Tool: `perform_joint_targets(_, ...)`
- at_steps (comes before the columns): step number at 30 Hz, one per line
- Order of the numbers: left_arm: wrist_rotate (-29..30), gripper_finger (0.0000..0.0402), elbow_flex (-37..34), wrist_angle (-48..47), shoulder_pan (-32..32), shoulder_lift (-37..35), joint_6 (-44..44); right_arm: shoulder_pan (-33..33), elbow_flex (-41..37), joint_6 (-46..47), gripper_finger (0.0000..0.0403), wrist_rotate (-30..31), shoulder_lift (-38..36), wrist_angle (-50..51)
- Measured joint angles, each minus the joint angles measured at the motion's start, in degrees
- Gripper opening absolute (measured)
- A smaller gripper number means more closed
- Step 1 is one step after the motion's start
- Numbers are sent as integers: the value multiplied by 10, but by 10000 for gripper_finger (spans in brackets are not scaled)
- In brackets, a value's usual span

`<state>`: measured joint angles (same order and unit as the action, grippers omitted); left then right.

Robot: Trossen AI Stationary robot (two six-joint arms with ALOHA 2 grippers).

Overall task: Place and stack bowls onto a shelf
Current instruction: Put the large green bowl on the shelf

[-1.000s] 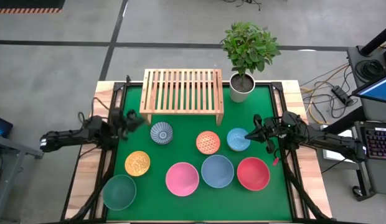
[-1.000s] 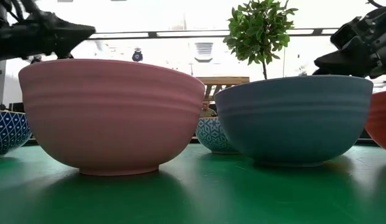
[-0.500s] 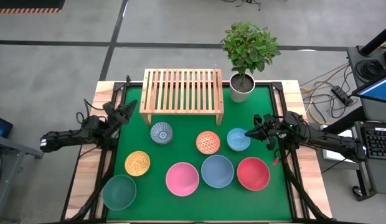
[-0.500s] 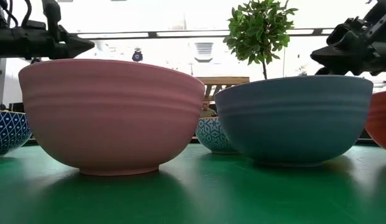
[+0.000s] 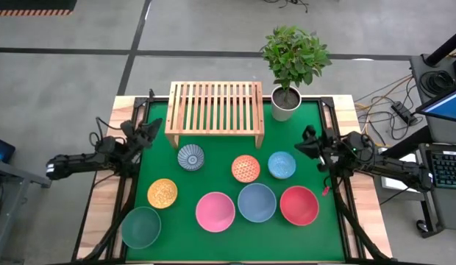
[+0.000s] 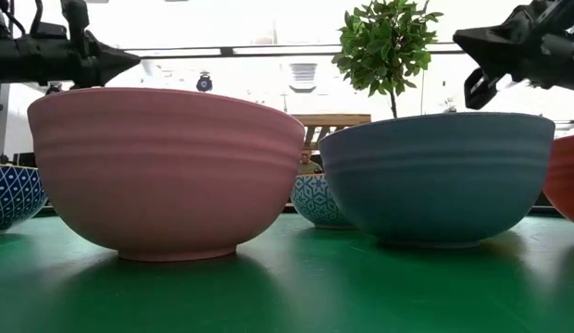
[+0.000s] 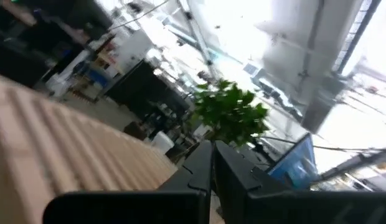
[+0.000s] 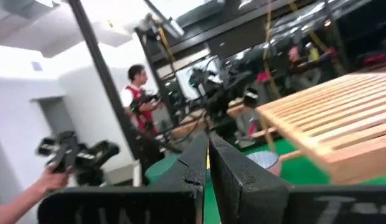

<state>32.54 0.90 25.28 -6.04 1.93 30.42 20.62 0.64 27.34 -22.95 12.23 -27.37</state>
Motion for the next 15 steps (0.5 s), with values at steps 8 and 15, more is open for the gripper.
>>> perform_joint_targets(8,-122,0,124,-69,0,103,-41,0,44,-38,9,36,61,-1)
perform_joint_targets(15,-193,0,325,-403,6,257,43,0,93,-90,9,35,142,2)
